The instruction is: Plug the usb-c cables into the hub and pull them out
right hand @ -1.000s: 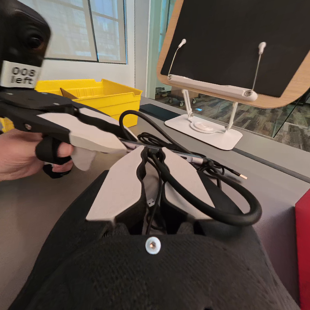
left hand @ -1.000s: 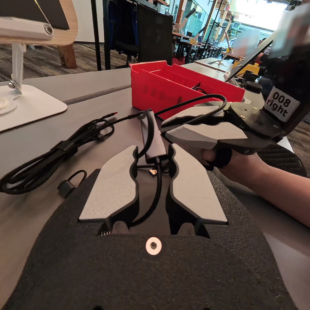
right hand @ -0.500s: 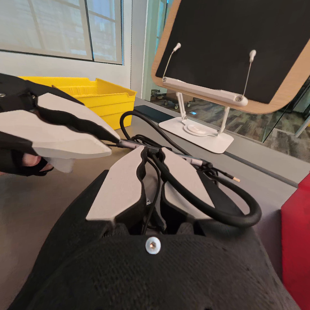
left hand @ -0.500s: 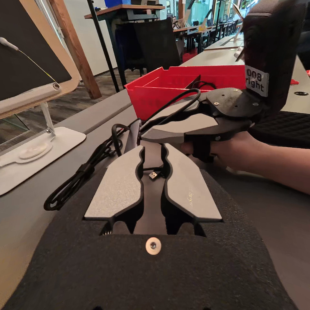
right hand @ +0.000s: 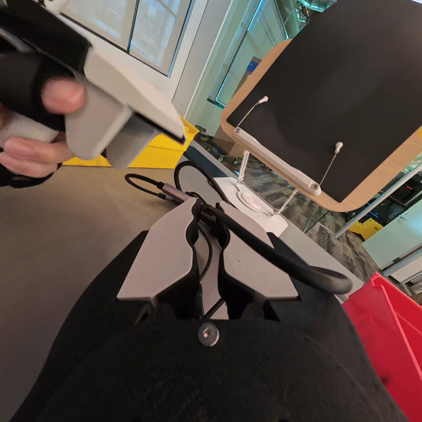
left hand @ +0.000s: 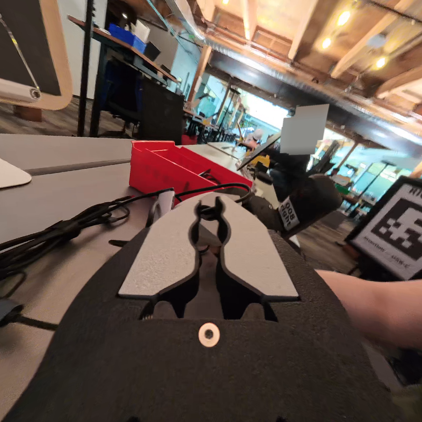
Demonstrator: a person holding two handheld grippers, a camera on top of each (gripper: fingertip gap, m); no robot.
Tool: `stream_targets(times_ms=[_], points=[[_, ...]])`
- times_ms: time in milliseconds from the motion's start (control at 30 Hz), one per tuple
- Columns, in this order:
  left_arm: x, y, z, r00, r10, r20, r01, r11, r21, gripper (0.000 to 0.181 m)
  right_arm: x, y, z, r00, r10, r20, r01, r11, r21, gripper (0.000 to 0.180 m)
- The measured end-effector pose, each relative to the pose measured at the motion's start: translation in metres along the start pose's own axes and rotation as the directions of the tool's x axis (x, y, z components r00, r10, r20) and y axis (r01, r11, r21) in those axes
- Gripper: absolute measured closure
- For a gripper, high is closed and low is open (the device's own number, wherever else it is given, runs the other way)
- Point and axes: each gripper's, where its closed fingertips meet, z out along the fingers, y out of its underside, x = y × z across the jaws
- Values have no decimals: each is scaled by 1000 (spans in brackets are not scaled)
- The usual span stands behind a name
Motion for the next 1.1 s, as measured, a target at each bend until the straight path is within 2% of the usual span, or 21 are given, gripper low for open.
stream_targets(times_ms=[33,100,200,233,300,400,467,600,667,733,800,933,1100], points=[[-7,5,-1,997,55,62,-52,997,-49,177,0,-1,0,1000,2,0,-2,1000,3,165],[-22,17,-1,962,202,186,-173,972,-158,170,-2,-2,0,1000,-11,6,11,1000,4,164],[-37,32,3,871,395,292,-300,898,-322,157,-10,-7,-1,998,-63,26,62,998,29,166],[-43,34,3,837,440,325,-323,877,-356,153,-11,-9,-2,996,-83,25,82,996,34,167],[-44,43,3,824,477,305,-340,848,-407,151,-15,-12,-5,993,-115,41,113,992,57,167],[-47,62,2,863,435,258,-278,834,-477,145,-20,-11,-12,977,-205,62,201,977,70,167],[-46,72,2,910,354,218,-213,848,-486,141,-22,-10,-18,972,-220,81,213,973,87,167],[-29,79,9,993,74,88,-32,911,-410,139,-19,-7,-23,972,-217,93,207,973,107,167],[-23,74,12,998,-57,20,60,933,-354,143,-21,-8,-23,971,-219,98,207,971,120,167],[-23,71,15,992,-125,-7,116,941,-319,149,-22,-8,-22,971,-214,107,200,971,128,167],[-21,70,17,987,-157,-35,139,943,-301,156,-20,-8,-23,975,-196,104,181,974,136,167],[-21,67,19,986,-165,-35,148,946,-288,157,-17,-9,-23,982,-151,116,132,979,154,168],[-33,63,18,994,-9,111,42,951,-306,157,-9,2,-14,992,80,99,-86,995,57,162]])
